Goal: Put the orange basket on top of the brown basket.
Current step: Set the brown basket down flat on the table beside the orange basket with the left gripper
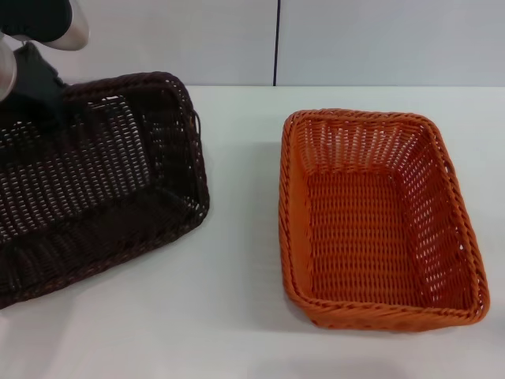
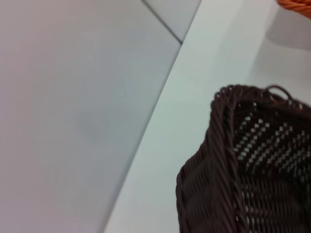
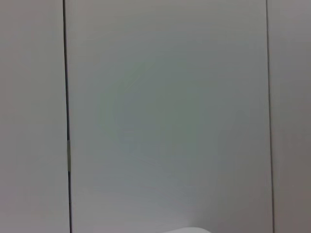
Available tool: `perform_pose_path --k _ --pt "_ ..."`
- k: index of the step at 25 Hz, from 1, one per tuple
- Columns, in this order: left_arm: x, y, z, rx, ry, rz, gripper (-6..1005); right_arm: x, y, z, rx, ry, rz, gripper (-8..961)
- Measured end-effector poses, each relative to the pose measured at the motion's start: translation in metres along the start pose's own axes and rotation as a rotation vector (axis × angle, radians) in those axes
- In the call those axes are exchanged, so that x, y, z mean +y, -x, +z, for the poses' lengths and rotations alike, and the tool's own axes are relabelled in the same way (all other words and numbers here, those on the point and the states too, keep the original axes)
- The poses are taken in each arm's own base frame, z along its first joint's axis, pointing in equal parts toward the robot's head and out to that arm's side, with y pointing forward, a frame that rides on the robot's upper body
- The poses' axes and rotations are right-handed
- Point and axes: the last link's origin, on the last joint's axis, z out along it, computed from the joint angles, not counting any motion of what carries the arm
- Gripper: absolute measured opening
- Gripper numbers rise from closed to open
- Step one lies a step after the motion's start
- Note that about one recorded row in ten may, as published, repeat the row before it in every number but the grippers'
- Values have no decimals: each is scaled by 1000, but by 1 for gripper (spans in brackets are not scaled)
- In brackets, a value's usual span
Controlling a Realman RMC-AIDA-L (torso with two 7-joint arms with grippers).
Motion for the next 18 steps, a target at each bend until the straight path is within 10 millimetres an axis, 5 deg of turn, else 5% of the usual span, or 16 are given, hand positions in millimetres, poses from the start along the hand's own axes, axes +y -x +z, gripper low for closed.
perform_pose_path --k 10,18 --pt "-9 -15 -29 109 -15 204 191 3 0 0 1 4 8 747" --pt "-5 -17 -33 114 27 297 187 4 0 0 4 5 11 747"
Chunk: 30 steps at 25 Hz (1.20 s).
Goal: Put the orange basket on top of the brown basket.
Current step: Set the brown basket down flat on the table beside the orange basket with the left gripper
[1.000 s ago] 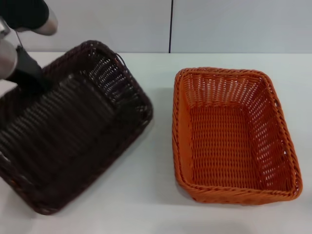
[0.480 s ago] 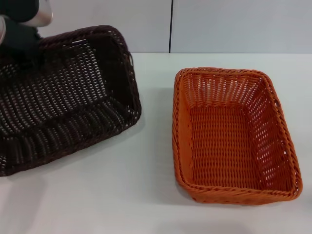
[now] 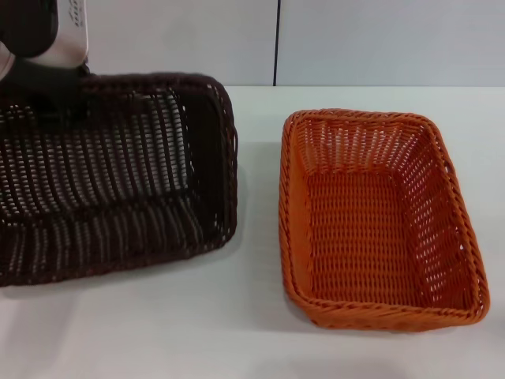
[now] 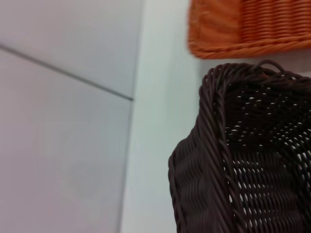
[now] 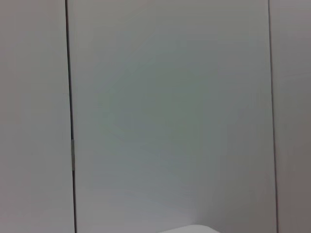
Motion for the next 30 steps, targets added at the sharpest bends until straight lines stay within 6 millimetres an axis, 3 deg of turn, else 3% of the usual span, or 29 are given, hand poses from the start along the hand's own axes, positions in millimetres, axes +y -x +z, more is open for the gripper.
perform_pose_path --k 11,19,30 --pt "11 -19 6 16 138 113 187 1 1 3 0 6 -3 747" --pt "8 -37 33 49 215 136 188 1 1 4 0 6 -6 747" --pt "4 -46 68 5 291 135 188 0 1 5 -1 7 -11 747"
